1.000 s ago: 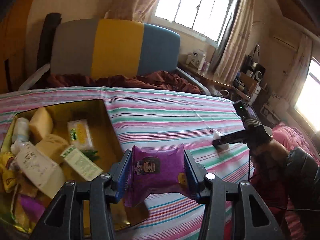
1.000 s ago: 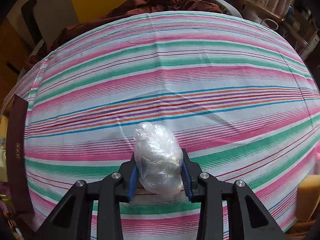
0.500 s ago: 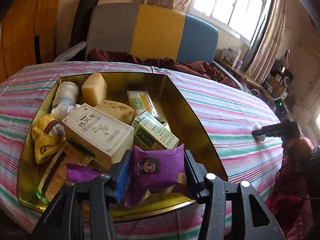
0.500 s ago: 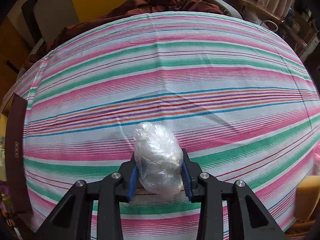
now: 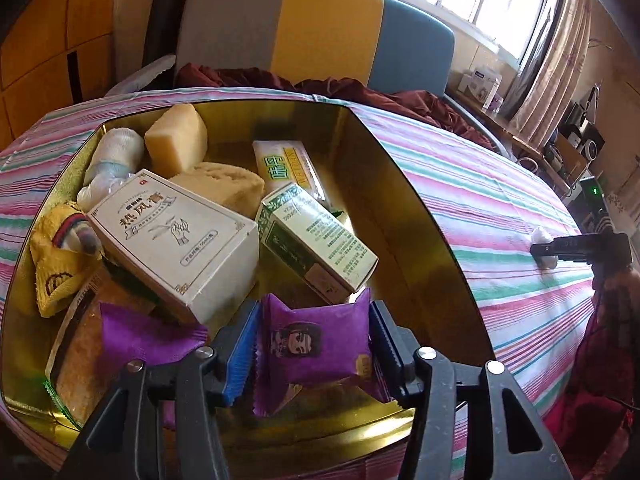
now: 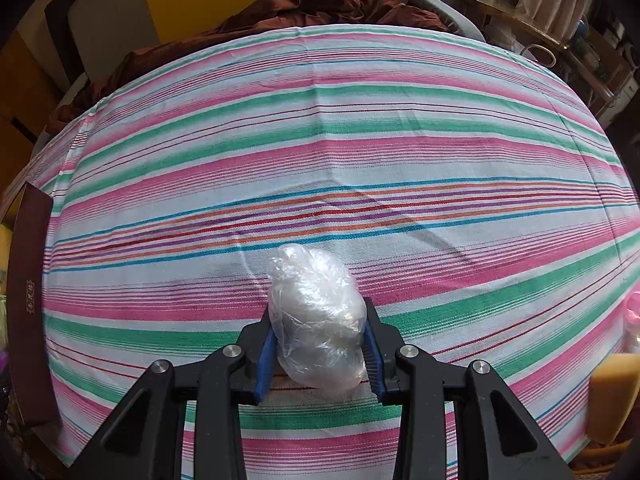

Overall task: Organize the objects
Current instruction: 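Carry the purple packet into the gold tray and open the left tool while the right tool holds the bag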

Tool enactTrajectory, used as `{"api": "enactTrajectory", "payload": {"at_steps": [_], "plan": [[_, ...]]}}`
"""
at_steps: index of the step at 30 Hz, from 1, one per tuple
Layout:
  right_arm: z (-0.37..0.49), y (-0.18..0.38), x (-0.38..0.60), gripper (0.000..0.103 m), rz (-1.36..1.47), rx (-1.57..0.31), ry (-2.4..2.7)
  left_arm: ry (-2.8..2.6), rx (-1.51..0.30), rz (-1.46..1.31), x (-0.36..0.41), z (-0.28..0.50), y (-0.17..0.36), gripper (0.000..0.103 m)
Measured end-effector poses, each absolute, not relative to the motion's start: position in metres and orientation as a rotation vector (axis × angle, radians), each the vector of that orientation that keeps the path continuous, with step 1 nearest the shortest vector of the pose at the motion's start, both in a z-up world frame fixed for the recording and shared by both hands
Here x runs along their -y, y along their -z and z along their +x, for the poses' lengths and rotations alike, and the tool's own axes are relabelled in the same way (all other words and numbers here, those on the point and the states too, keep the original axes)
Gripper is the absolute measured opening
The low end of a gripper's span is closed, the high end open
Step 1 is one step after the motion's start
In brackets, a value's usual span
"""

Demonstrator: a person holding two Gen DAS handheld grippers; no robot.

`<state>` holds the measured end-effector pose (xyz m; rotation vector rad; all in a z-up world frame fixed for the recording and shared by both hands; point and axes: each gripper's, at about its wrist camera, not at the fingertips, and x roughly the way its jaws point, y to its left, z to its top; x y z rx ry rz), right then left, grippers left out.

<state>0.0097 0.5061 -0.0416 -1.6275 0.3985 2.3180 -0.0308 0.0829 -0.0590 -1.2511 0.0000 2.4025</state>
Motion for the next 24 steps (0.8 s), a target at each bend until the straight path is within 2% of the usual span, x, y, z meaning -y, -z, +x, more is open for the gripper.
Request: {"api": "enactTrajectory", "payload": {"at_steps": [7, 16, 24], "plan": [[0.01, 0.042, -0.508, 0.038, -1.627, -0.396, -2.318, -2.435, -0.079, -1.246, -0.086, -0.024, 0.054, 0.057], [0.01, 0.045, -0.513, 0.038, -1.629, -0.379, -2.318, -2.56, -0.174, -1.063, -0.08, -0.005, 0.015, 0.057], [0.01, 0.044, -0.521, 0.038, -1.627, -0.357, -2.319, -2.592, -0.176, -1.007, -0.073, 0.003, -0.002, 0.057]]}}
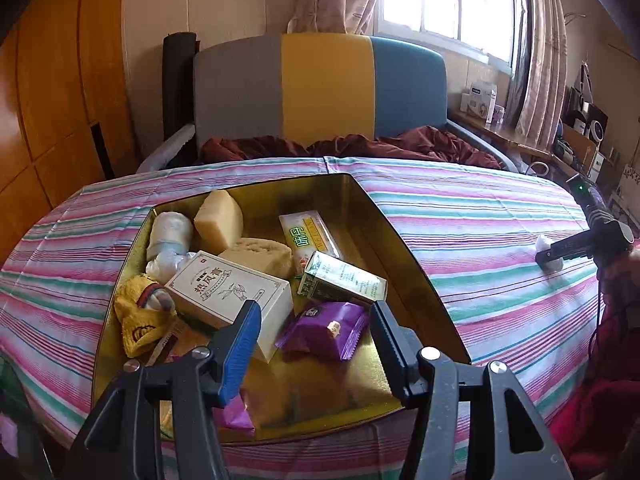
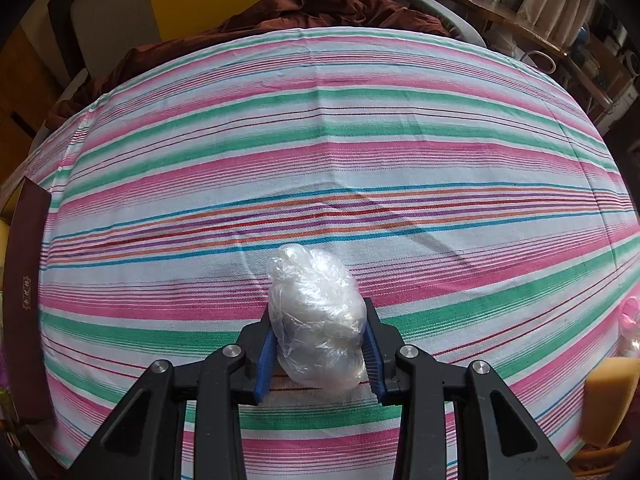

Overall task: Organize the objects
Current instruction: 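Carry the purple packet into the gold tray and open the left tool while the right tool holds the bag, then carry the plastic bag into the gold tray and open the right tool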

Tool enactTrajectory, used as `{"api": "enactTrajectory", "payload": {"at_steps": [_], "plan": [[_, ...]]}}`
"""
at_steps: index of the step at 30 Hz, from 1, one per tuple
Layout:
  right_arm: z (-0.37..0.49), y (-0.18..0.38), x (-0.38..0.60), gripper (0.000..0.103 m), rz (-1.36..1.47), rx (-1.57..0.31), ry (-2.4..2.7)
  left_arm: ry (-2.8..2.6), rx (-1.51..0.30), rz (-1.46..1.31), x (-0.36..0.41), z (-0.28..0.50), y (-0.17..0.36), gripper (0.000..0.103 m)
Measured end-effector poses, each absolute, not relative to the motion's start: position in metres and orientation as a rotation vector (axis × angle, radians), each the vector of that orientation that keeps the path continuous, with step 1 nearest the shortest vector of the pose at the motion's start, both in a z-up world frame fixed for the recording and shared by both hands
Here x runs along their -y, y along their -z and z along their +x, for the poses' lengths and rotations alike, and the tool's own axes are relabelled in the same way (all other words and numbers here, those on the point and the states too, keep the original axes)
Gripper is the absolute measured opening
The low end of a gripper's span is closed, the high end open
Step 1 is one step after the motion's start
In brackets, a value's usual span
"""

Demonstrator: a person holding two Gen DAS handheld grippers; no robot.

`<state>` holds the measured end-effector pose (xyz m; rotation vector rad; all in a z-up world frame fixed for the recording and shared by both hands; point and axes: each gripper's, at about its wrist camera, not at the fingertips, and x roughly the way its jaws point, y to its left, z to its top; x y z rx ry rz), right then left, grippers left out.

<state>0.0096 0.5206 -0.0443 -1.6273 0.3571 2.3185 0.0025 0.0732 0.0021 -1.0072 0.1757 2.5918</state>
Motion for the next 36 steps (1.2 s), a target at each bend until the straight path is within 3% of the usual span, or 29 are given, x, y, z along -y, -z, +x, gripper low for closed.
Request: {"api": "enactTrajectory", "payload": {"at_steps": [13, 23, 29, 36], "plan": [[0.013, 0.023, -0.478, 0.036, -1.623, -0.334, -2.446, -2.618, -0.075, -1.06, -0.038, 0.006, 0.002, 0.057], [-0.033, -0.03, -0.291, 0.036, -1.557, -0.23, -2.969, -2.695, 0.103, -1.137, 0.014, -0.002, 0.008, 0.057], [-0.073, -0.026, -0.191, 0.038, -1.582, -0.109, -3.108, -2.714, 0.153, -1.167, 0.025, -0.004, 0.01, 0.057], [-0.119, 0.016, -0.151, 0.039, -1.672, -0.133, -3.033, -2.74, 0.13, -1.151, 0.027, -0.004, 0.011, 0.059]]}}
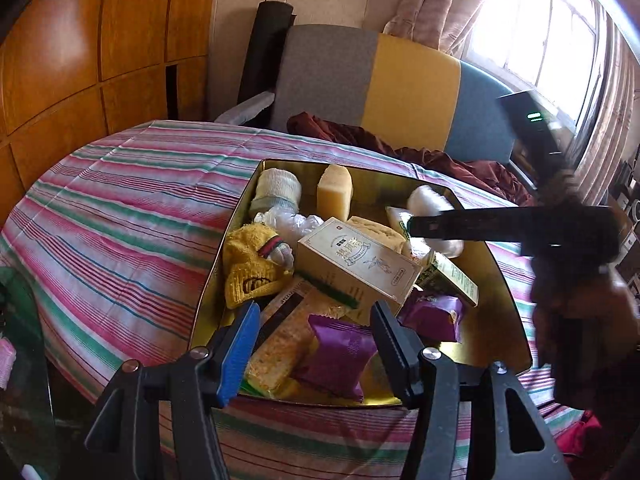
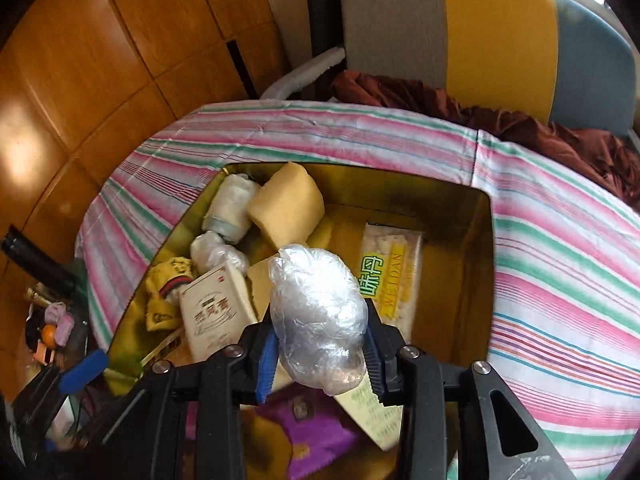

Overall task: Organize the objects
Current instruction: 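Carry the plastic bag into the gold tray and open the right tool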

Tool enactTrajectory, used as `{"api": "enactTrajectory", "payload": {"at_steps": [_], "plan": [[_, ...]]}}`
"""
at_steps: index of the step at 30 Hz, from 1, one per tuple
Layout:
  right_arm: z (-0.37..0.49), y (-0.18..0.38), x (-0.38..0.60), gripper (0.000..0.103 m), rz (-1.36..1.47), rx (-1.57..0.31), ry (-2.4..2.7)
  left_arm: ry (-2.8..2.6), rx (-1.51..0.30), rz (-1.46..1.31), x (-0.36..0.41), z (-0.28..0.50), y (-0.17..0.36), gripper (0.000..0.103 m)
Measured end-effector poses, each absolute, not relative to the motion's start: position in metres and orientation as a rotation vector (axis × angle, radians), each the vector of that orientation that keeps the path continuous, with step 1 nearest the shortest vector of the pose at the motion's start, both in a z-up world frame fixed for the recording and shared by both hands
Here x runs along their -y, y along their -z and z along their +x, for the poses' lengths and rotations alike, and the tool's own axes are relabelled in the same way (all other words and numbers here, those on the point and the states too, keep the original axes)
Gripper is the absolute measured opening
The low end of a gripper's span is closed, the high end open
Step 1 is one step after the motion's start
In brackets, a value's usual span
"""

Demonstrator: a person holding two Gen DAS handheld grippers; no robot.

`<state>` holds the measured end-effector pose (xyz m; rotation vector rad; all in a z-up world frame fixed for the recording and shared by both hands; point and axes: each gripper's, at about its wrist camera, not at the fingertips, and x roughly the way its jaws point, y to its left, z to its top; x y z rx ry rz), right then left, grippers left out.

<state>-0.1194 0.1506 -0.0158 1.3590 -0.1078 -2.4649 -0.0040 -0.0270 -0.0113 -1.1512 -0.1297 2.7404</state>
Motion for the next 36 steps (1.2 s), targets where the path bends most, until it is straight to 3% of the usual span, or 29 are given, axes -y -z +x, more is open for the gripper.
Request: {"api": "enactTrajectory", "payload": {"at_steps": [3, 5, 7, 16, 24, 36], "plan": [[-0.122, 0.027, -0.147, 0.042, 1.397, 0.122, 2.432, -2.762, 0.111, -1.157, 0.027, -0.005, 0.011, 0.066], [-0.121, 0.03, -0.147, 0.049, 1.389, 0.143, 2.414, -2.785, 0.094, -1.172, 0.028, -0.006, 0.01, 0.069], [-0.12, 0.031, -0.15, 0.059, 1.373, 0.175, 2.408, -2.807, 0.088, -1.174, 0.029, -0.007, 0.008, 0.07], [-0.078, 0.002, -0.171, 0.072, 1.243, 0.213, 2.49, -2.894, 0.056, -1.066, 0.021, -0.002, -0.013, 0.072], [-0.031, -0.007, -0.193, 0.076, 1.195, 0.247, 2.622, -3.0, -0.043, -0.956, 0.005, 0.012, -0.034, 0.072], [0.009, 0.0, -0.198, 0.076, 1.141, 0.235, 2.693, -2.935, -0.031, -1.003, -0.004, 0.025, -0.034, 0.072]]}}
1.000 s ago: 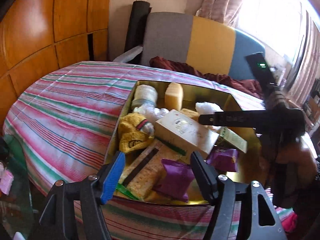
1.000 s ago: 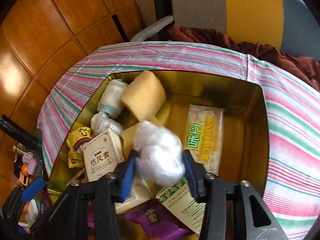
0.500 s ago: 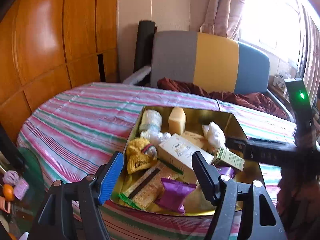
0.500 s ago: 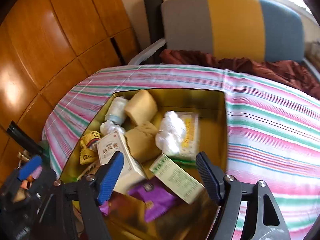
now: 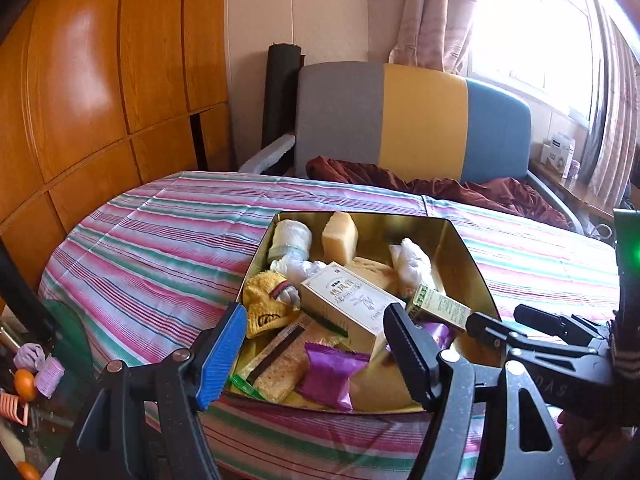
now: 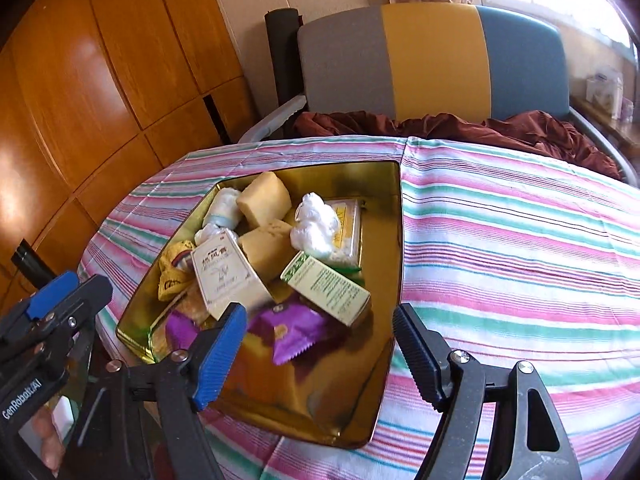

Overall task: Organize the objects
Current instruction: 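Carry the plastic bag into the gold tray and open the right tool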

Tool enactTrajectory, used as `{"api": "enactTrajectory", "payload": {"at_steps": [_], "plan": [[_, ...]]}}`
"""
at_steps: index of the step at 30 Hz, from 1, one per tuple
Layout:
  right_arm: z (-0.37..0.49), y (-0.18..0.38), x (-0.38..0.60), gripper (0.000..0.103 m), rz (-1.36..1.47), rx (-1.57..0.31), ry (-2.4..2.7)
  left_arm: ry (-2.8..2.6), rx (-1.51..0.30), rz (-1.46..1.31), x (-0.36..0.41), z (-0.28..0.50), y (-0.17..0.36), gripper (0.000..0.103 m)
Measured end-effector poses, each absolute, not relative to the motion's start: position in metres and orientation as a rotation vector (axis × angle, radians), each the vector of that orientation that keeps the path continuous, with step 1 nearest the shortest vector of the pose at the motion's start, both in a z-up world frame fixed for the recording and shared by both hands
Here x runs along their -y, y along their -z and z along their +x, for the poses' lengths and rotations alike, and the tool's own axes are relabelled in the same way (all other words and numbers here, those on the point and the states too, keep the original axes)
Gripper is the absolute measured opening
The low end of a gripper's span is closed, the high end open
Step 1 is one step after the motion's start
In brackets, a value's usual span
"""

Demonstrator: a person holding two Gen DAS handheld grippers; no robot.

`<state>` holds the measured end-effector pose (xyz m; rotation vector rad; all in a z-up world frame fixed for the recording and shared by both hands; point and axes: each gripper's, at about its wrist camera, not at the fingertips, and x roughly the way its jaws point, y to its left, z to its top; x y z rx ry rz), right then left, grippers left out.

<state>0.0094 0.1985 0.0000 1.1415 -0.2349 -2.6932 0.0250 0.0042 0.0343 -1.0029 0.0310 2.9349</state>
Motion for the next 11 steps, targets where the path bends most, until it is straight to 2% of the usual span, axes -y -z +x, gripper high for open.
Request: {"api": "enactTrajectory", "payload": {"at_steps": [11], "plan": [[0.0153, 0.0018, -0.1892, 0.077, 1.118, 0.179, 2.701, -2.96, -0.063, -0.966, -0.0034, 0.0281, -0.033, 0.071]]}}
